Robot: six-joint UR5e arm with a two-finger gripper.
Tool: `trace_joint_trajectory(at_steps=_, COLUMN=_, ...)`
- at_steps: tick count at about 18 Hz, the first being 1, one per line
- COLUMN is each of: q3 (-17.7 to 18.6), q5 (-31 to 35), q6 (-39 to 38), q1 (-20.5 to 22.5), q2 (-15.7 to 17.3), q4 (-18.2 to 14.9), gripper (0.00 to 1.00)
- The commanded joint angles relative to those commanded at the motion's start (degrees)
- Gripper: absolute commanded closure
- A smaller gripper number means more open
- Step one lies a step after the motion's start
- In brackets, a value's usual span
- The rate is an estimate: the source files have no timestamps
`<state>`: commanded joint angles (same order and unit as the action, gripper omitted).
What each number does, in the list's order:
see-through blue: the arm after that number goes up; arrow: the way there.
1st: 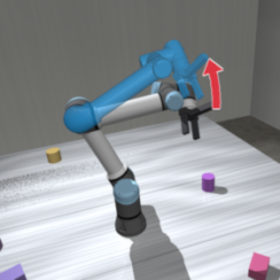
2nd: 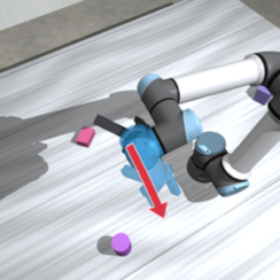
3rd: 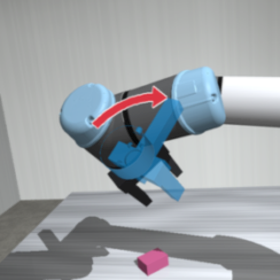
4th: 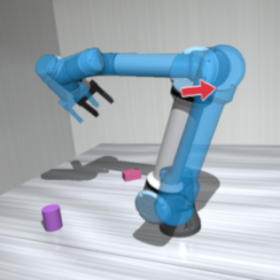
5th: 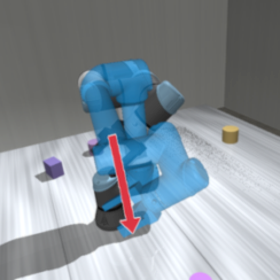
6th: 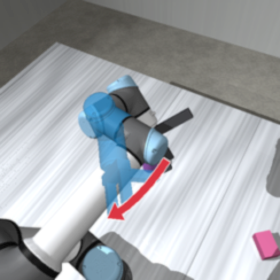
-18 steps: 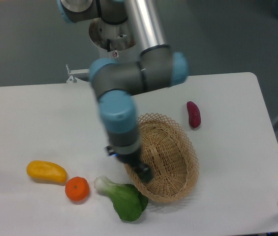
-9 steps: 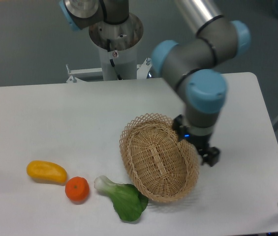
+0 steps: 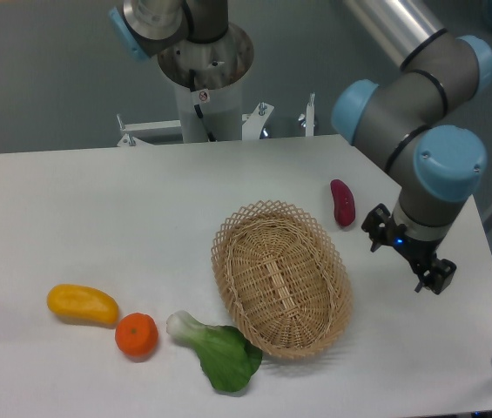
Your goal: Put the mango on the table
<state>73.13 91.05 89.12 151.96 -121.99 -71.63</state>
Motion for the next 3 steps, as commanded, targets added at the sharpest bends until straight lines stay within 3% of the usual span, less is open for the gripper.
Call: trace_joint_trajectory(at_steps=3, q3=0.1, q5=0.0, q6=0.7, q1=0.0, q2=0.0, q4=0.0, gripper=0.00)
